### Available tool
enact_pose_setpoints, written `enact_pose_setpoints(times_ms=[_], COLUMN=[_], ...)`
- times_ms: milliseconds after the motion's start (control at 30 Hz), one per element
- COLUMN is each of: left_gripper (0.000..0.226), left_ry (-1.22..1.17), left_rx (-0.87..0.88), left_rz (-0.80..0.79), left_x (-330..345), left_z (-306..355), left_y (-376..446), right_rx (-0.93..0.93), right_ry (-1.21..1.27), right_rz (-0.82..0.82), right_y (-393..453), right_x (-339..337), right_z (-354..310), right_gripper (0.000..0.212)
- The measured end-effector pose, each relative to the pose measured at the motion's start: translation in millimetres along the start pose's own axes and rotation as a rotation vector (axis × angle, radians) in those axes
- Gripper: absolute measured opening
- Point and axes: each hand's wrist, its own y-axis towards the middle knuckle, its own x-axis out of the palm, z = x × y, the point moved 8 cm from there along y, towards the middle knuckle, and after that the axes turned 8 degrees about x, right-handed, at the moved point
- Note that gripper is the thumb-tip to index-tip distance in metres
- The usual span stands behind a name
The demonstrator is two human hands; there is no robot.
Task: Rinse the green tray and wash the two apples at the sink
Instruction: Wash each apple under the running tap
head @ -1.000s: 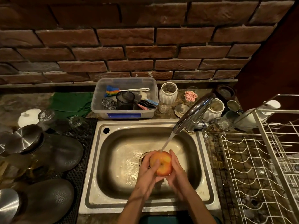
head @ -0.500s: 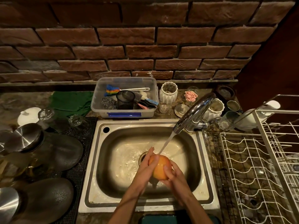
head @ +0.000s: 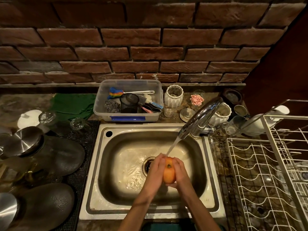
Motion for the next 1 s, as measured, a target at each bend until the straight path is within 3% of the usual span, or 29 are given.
enact_pose_setpoints(times_ms=[133, 233, 367, 533, 600, 700, 767, 1000], left_gripper=[0.02, 0.025, 0.018, 0.021, 0.013, 0.038, 0.042, 0.024], left_ry=[0.041, 0.131, 0.044, -0.034, -0.038, 0.136, 0.186, -0.166], left_rx=[0.06, 0.133, 0.14, 0.079, 0.086, 0.1, 0.122, -0.001], left_rz=[0.027, 0.033, 0.118, 0.158, 0.13, 0.088, 0.064, 0.203], left_x=[4, 1, -9, -9, -5, -1, 0, -15], left_z=[1, 4, 9, 8, 7, -1, -3, -17], left_y=[-4, -2, 9, 12, 10, 6, 2, 7], right_rx=[0.061, 0.168, -0.013, -0.06, -0.08, 0.016, 0.085, 0.06], right_ry=[0.054, 0.164, 0.074, 0.061, 0.107, 0.286, 0.364, 0.278], right_rz=[0.187, 0.122, 0.001, -0.147, -0.099, 0.07, 0.137, -0.029], right_y=[4, 5, 5, -2, -1, 5, 8, 4], right_x=[-2, 6, 16, 19, 17, 13, 11, 21], right_z=[-8, -7, -14, -8, -10, -7, -3, -2], right_gripper=[0.031, 0.04, 0.028, 0.044, 0.034, 0.023, 0.026, 0.026])
